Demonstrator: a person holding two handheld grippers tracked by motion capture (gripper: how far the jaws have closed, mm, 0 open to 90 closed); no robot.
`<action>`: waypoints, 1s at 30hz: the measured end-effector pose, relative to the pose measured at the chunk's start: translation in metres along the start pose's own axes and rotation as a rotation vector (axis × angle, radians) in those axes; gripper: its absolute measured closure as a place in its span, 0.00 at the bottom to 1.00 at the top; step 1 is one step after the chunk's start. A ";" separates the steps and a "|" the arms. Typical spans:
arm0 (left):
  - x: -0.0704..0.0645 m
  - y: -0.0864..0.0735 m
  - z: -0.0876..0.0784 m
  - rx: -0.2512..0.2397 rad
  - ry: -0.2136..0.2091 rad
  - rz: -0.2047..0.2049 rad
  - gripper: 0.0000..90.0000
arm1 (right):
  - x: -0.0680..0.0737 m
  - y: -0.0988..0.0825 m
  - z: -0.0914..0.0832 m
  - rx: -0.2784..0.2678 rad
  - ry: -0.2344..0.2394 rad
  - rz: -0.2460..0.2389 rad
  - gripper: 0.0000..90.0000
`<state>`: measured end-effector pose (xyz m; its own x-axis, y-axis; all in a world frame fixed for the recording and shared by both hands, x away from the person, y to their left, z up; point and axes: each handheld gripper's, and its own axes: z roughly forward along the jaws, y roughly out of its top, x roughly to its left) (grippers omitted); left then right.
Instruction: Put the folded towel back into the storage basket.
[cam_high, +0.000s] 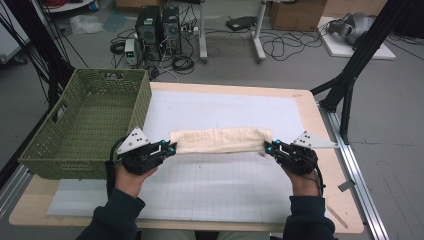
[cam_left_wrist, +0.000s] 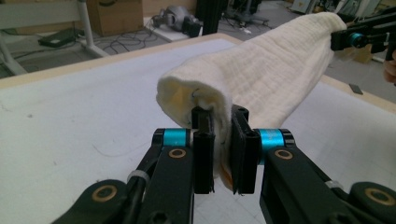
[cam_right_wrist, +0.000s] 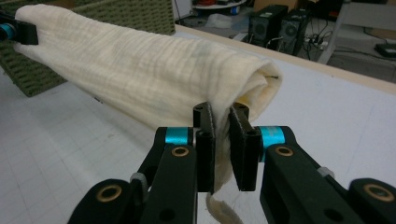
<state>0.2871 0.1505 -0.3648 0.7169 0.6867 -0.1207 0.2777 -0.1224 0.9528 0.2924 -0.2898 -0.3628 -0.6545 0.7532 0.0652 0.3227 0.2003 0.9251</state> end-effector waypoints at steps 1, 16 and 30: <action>0.001 0.003 -0.002 -0.004 0.003 0.001 0.90 | 0.000 0.003 0.001 -0.004 0.003 -0.007 0.91; 0.012 0.027 -0.039 -0.045 0.078 0.025 0.90 | 0.007 0.052 0.030 -0.061 0.066 -0.067 0.91; 0.024 0.029 -0.068 -0.064 0.134 0.020 0.90 | 0.015 0.084 0.070 -0.068 0.091 -0.096 0.91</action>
<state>0.2689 0.2116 -0.3208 0.6286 0.7748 -0.0672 0.2196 -0.0940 0.9710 0.3577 -0.2177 -0.3105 -0.7403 0.6722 0.0055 0.2102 0.2237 0.9517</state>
